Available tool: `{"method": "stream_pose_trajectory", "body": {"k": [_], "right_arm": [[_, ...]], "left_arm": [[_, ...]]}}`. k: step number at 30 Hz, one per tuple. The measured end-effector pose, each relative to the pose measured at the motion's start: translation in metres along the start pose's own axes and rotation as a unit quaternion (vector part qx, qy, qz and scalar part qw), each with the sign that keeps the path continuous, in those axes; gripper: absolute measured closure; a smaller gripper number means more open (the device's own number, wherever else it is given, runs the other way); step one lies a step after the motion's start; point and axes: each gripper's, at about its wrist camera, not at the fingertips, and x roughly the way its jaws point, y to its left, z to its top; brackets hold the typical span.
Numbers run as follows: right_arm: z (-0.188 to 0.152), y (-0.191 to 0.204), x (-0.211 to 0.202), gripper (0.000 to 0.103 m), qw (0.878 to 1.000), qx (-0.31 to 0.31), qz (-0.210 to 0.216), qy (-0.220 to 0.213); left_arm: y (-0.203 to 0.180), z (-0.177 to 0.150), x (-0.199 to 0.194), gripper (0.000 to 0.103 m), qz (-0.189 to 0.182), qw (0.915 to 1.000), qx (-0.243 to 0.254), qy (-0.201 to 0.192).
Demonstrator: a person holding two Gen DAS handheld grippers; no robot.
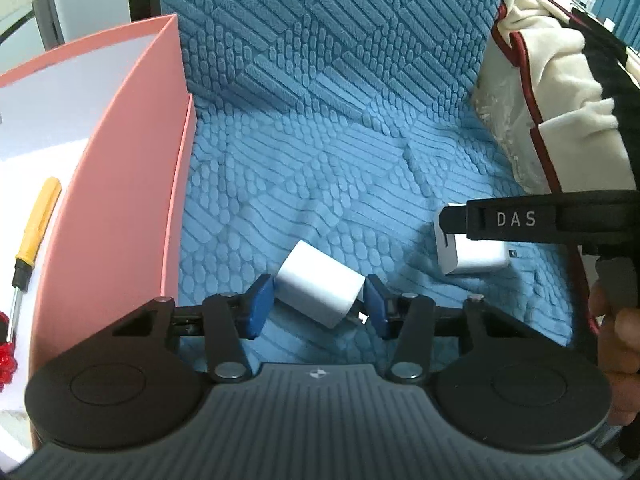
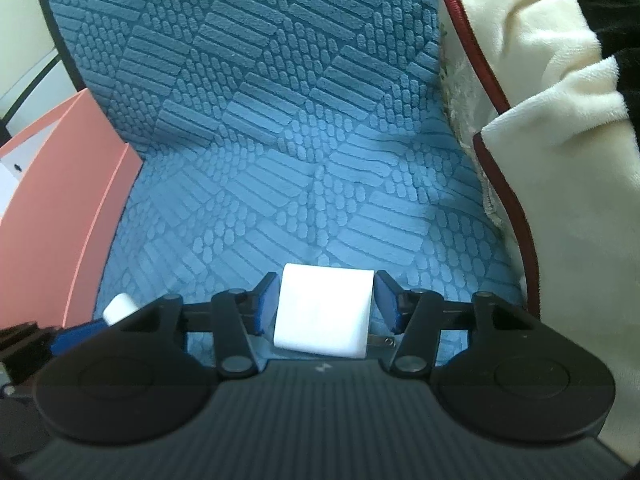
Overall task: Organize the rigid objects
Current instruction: 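Lift the small adapter with the left gripper while the right lifts the larger adapter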
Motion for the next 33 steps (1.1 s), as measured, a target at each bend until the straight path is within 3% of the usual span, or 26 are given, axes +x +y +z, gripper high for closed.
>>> {"method": "stream_pose_trajectory", "body": {"k": [13, 24, 33], "right_arm": [[-0.018, 0.01, -0.029, 0.05, 0.999, -0.033, 0.036, -0.002], [-0.029, 0.017, -0.055, 0.05, 0.999, -0.039, 0.033, 0.012], [-0.029, 0.029, -0.089, 0.05, 0.999, -0.039, 0.026, 0.013]], "left_arm": [[0.006, -0.016, -0.041, 0.048, -0.018, 0.9984, -0.049, -0.024], [0.011, -0.023, -0.082, 0.048, -0.034, 0.9931, -0.105, -0.04], [0.022, -0.013, -0.108, 0.048, -0.059, 0.9915, -0.112, -0.029]]}}
